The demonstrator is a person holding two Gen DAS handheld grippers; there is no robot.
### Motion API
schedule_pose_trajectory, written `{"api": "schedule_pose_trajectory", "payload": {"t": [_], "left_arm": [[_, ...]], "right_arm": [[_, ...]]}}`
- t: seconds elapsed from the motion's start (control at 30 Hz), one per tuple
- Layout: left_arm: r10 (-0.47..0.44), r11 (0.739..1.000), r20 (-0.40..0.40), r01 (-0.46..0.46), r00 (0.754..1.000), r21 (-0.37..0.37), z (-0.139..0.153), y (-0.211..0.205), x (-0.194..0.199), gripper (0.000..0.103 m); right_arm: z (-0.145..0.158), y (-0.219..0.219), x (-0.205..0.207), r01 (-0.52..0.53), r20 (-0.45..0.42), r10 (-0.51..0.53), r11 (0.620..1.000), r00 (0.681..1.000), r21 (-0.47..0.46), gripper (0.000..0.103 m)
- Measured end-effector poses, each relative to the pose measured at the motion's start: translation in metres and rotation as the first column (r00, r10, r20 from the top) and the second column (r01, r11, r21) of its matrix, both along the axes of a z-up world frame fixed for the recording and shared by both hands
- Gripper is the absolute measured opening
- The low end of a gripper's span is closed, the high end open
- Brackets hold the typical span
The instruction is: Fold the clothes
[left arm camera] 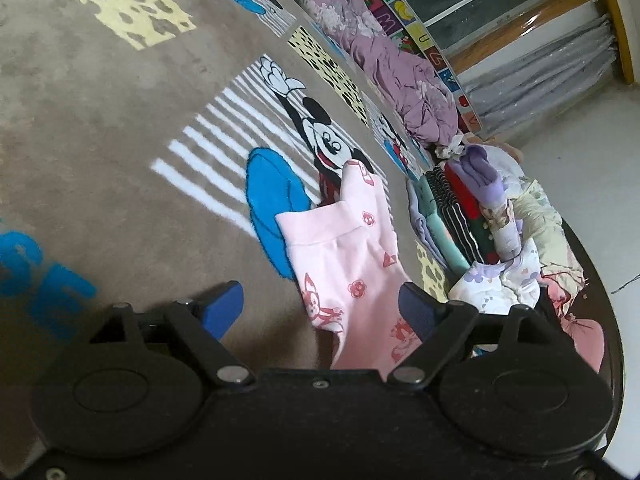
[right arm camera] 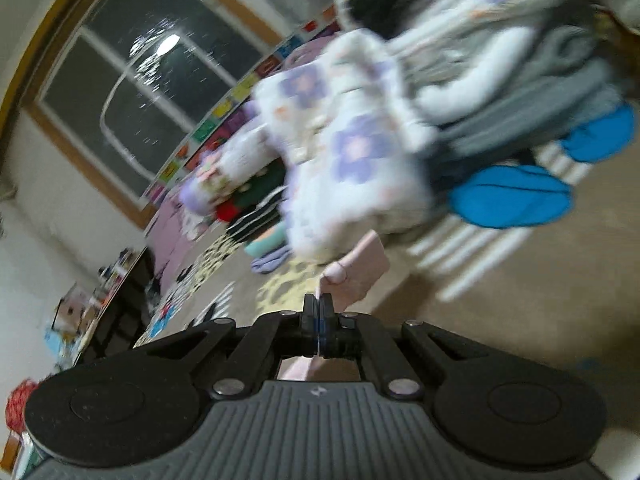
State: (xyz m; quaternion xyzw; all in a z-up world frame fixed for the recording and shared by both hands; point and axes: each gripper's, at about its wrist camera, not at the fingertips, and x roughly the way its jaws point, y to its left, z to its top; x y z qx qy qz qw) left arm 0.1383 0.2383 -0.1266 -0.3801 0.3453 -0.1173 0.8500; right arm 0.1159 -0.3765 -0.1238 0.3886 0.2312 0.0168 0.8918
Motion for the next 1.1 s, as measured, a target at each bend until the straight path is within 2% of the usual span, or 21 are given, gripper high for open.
{"api": "schedule_pose_trajectory", "payload": {"t": [0.23, 0.4, 0.5, 0.6, 0.73, 0.83, 0.93, 1.1], "left_arm": [[0.010, 1.000, 0.007, -0.010, 1.000, 0.029, 0.002, 0.001, -0.002, 0.085], [0.016, 0.999, 0.011, -0.017, 1.000, 0.042, 0.003, 0.002, -0.002, 0.085], [0.021, 0.999, 0.013, -0.021, 1.000, 0.049, 0.003, 0.003, -0.003, 0.085], [0.027, 0.999, 0.015, -0.027, 1.000, 0.045, 0.004, 0.003, -0.001, 0.085], [0.048, 0.999, 0.010, -0.048, 0.999, 0.023, 0.002, 0.000, 0.007, 0.084], [0.055, 0.998, -0.016, -0.055, 0.998, -0.007, -0.006, -0.003, 0.016, 0.076], [0.063, 0.998, -0.017, -0.063, 0.998, 0.003, -0.009, -0.010, 0.023, 0.072], [0.058, 0.998, 0.011, -0.058, 0.998, -0.030, -0.015, -0.018, 0.035, 0.071]], "right_arm": [[-0.030, -0.030, -0.012, 0.104, -0.072, -0.103, 0.995, 0.992, 0.006, 0.003], [-0.050, -0.033, -0.019, 0.152, -0.135, -0.151, 0.988, 0.979, -0.002, 0.003], [-0.067, -0.033, -0.027, 0.180, -0.151, -0.170, 0.982, 0.974, 0.054, 0.005], [-0.082, -0.037, -0.044, 0.220, -0.110, -0.204, 0.960, 0.973, 0.172, 0.005], [-0.095, -0.036, -0.059, 0.213, -0.033, -0.211, 0.952, 0.977, 0.222, 0.004], [-0.092, -0.031, -0.057, 0.200, -0.029, -0.198, 0.962, 0.980, 0.187, 0.006], [-0.093, -0.032, -0.056, 0.189, -0.011, -0.190, 0.962, 0.982, 0.195, 0.007], [-0.095, -0.032, -0.057, 0.181, 0.011, -0.187, 0.964, 0.982, 0.195, 0.007]]}}
